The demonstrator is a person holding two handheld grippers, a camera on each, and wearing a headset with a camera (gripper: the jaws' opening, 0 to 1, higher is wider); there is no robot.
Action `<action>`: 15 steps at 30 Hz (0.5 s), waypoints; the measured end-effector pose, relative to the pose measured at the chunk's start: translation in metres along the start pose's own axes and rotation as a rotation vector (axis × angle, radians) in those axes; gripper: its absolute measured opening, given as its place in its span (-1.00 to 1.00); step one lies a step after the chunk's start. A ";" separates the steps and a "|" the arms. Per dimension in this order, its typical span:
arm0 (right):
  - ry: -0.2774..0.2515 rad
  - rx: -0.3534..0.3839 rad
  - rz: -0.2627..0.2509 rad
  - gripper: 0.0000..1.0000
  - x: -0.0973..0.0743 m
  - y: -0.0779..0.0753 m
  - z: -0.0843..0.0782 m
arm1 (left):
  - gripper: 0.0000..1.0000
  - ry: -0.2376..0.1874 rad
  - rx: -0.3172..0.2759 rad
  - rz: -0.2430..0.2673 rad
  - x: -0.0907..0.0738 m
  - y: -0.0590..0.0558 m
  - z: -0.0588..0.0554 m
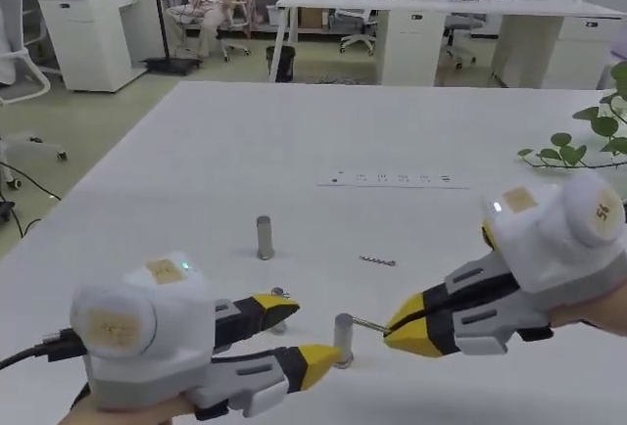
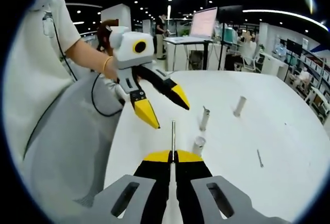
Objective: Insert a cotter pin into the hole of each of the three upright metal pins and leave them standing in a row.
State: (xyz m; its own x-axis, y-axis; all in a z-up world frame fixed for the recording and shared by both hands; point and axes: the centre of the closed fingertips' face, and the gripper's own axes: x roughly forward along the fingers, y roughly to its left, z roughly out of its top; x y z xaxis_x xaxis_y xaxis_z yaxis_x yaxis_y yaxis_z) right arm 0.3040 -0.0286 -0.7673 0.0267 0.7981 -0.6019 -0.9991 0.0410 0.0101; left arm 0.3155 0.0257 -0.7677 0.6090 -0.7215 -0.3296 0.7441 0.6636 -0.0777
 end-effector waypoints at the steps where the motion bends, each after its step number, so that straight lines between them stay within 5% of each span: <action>1: 0.002 0.001 -0.002 -0.94 0.000 -0.001 -0.001 | -0.23 0.004 0.000 0.003 0.002 0.000 -0.001; 15: 0.094 -0.008 -0.063 -0.94 0.006 -0.022 -0.027 | -0.27 0.066 -0.006 0.045 0.030 0.011 -0.024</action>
State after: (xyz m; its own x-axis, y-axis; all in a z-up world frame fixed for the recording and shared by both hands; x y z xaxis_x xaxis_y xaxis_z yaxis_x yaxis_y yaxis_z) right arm 0.3256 -0.0415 -0.7927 0.0872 0.7341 -0.6734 -0.9957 0.0847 -0.0365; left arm 0.3352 0.0155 -0.8012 0.6219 -0.6765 -0.3945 0.7149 0.6961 -0.0667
